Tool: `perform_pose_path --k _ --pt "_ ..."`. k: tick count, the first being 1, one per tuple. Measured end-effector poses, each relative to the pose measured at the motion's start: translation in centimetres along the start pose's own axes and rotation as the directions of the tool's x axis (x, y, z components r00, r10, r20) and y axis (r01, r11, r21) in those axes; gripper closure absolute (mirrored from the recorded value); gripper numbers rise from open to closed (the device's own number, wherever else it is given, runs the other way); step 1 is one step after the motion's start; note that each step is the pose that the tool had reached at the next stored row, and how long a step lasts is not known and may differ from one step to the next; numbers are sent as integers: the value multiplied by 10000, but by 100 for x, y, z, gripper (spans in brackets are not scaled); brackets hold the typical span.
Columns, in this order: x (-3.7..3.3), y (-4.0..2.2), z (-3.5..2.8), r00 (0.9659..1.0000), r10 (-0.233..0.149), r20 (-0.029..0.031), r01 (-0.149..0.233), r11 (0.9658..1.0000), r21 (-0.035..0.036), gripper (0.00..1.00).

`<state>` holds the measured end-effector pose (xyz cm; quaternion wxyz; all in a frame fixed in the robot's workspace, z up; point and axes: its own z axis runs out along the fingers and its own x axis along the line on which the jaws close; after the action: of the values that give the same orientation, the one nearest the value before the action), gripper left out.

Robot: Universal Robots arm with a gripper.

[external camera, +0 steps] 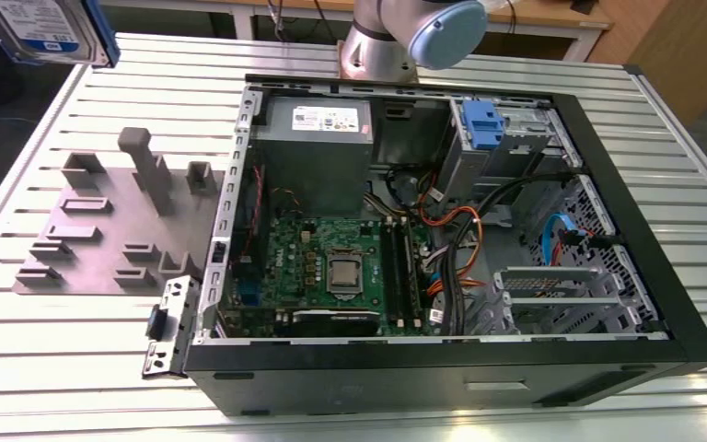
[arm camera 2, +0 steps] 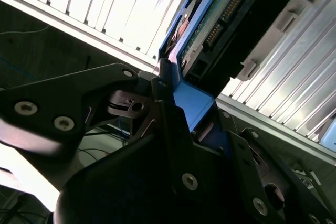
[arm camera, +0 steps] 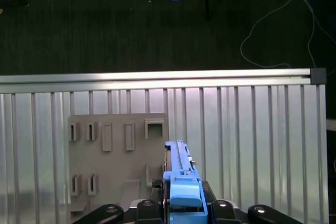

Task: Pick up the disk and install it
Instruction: 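Pick up the disk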

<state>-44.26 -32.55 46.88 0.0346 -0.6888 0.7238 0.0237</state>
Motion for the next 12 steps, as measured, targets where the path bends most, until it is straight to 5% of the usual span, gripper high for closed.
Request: perform_pose_path --k 4,12 --pt "1 0 0 10000 -2 -98 2 10000 5 63" --pt "0 0 0 9999 -2 -102 2 10000 5 63"
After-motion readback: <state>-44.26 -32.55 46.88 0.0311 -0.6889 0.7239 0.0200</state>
